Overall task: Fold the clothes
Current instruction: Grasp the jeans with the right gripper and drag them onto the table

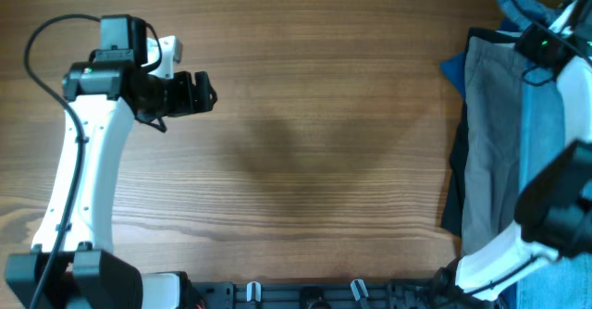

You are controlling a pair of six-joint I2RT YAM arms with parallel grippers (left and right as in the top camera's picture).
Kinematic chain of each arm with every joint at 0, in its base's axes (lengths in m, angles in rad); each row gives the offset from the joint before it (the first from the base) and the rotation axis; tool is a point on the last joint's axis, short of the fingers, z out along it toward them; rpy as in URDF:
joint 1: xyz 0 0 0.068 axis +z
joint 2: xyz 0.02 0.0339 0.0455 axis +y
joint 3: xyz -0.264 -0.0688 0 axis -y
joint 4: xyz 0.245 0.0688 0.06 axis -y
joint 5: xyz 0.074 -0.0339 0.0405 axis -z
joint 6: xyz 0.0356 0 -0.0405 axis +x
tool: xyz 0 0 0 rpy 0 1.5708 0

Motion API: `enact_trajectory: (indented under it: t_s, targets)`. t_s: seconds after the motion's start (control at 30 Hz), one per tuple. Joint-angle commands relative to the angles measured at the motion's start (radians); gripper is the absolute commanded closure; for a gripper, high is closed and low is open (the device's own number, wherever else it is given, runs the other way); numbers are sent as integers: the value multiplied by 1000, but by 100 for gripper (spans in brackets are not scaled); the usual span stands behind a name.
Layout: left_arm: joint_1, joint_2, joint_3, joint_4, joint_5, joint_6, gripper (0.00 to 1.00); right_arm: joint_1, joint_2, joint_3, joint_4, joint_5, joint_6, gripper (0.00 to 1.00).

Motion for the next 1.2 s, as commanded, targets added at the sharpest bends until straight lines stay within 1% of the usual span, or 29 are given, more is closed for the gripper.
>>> enact_trajectory:
  t_s: [0.0,0.03,0.07,0.1,0.13,0.17,0.23,0.3,0.33,0.37,0.4,0.43,0.47,0.53,0.57,0.6,0.67,0.73,0.77,0.8,0.83,0.87,0.9,0.97,1.1,1.13,1.17]
  targets:
    - [61,-101,195,-154,-2,-3,10,36,-257,69,23,-307,-29,96]
    - [82,-118,251,-209,-2,-3,13,69,-322,86,23,-362,-28,96]
    - [114,-146,332,-287,-2,-3,13,124,-388,94,24,-391,-28,96]
    - [142,-165,382,-330,-2,-3,12,209,-446,95,33,-389,-29,96]
    - [192,-195,451,-382,-2,-3,10,339,-489,95,45,-387,-27,96]
    - [228,-216,490,-406,-2,-3,7,435,-498,94,48,-383,-26,96]
    - [292,-257,550,-437,-2,-27,8,665,-478,94,37,-375,-24,96]
    - [334,-297,592,-436,-3,-55,7,979,-376,94,19,-375,0,93]
    - [337,-309,608,-435,-7,-55,6,1086,-317,94,14,-375,13,61]
    - [337,-319,619,-435,-14,-55,4,1188,-246,94,-1,-338,12,33]
    - [337,-328,623,-433,-14,-55,3,1255,-192,94,-37,-241,11,29]
    - [337,-337,623,-433,-14,-55,2,1292,-166,94,-95,-115,-2,26]
    - [336,-339,623,-433,-14,-54,2,1289,-169,94,-134,-43,1,24]
    - [336,-336,623,-435,-13,-54,3,1236,-217,95,-172,32,8,23]
    - [336,-327,623,-433,-13,-55,4,1171,-263,95,-179,51,27,21]
    - [321,-296,622,-435,-5,-54,10,1093,-309,95,-180,52,27,21]
    - [291,-248,622,-434,1,-46,12,982,-357,95,-184,51,46,21]
    - [225,-132,621,-437,6,-6,20,818,-394,95,-208,30,120,21]
    - [182,-50,621,-438,6,16,21,753,-397,95,-221,-9,140,22]
    - [158,0,621,-437,7,32,20,708,-397,94,-228,-54,139,22]
    - [122,84,621,-432,10,68,14,669,-394,94,-235,-91,138,22]
    - [97,157,621,-422,9,98,3,632,-390,94,-240,-100,137,19]
    - [67,288,621,-375,-11,130,1,608,-388,94,-246,-100,128,18]
    - [58,443,621,-289,-64,141,5,587,-387,94,-269,-99,122,17]
    - [67,668,621,-88,-65,154,4,586,-381,93,-321,-61,97,16]
    - [67,730,621,-17,-54,182,3,586,-378,93,-338,-45,98,13]
    - [67,778,621,28,-54,195,5,586,-375,93,-344,-42,99,10]
